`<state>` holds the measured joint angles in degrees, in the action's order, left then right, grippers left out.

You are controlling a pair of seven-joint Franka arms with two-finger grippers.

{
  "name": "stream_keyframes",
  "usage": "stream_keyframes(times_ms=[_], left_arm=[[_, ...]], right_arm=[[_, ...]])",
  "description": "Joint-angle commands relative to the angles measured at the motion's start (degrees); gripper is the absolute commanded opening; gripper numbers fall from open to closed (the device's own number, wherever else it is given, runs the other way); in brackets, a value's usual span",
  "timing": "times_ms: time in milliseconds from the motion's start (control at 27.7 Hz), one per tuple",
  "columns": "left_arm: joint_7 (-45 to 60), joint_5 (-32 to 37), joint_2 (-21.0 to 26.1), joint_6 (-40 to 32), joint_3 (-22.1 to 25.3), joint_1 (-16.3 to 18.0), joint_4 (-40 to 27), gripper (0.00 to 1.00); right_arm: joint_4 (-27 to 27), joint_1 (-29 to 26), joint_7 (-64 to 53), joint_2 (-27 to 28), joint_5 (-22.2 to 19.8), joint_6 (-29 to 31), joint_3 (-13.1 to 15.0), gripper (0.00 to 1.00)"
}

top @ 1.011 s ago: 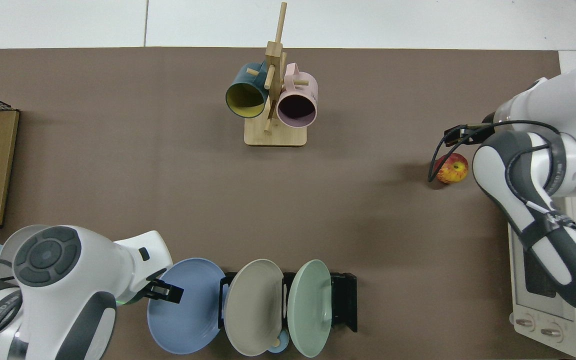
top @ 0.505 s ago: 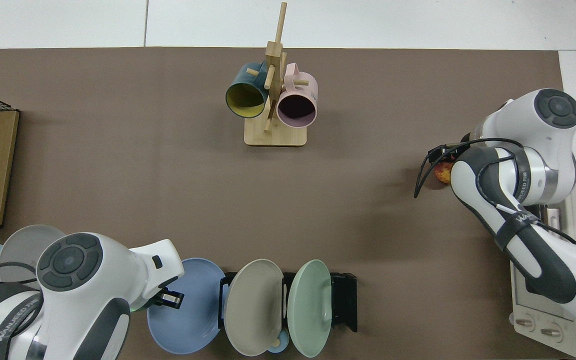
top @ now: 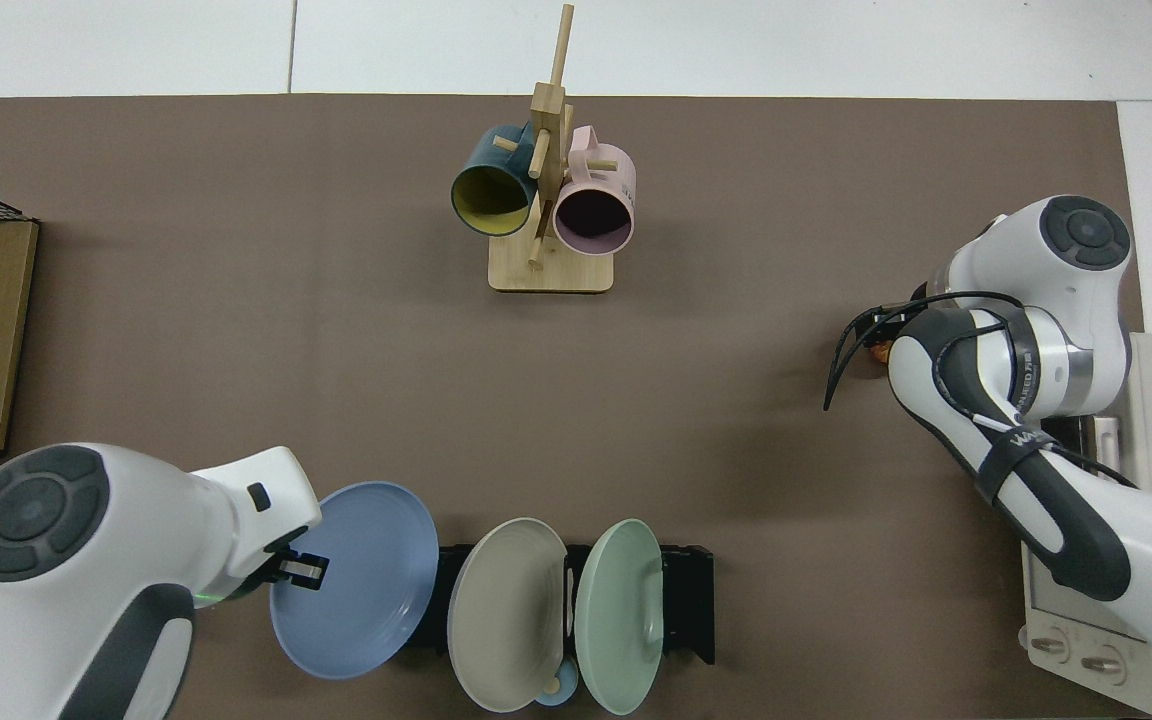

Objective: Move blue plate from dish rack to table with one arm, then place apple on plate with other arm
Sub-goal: 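Lift the blue plate out of the rack with the left gripper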

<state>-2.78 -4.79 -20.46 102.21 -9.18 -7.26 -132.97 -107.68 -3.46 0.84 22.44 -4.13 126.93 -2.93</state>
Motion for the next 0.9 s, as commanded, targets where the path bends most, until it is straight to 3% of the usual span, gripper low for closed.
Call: stream_keyframes(times_ms=[0, 181, 325, 686, 866], left_arm=[[-0.6, 2.3, 2.5, -3.2, 0.0, 3.5, 8.4, 0.00], [-0.5, -0.6, 5.9, 1.0, 0.4, 5.9, 10.8, 0.00], [-0.6, -12.3, 7.8, 5.4, 0.6, 8.2, 10.7, 0.00], [-3.8, -28.1, 18.4, 17.1, -1.4, 7.9, 10.7, 0.00], [-8.0, -33.3, 23.9, 18.9, -3.4, 8.6, 10.9, 0.00]], right_arm=[[1.7, -0.1, 0.6, -0.5, -1.1, 0.2, -0.1, 0.00], [5.6, 0.7, 3.1, -1.3, -1.2, -4.7, -0.1, 0.00], [8.8, 2.1, 3.5, -2.7, -1.1, -9.5, 0.0, 0.00], [10.1, 4.6, 4.3, -9.2, -1.1, -20.6, 0.0, 0.00], [11.6, 5.7, 5.1, -12.3, -1.0, -25.8, -0.1, 0.00]])
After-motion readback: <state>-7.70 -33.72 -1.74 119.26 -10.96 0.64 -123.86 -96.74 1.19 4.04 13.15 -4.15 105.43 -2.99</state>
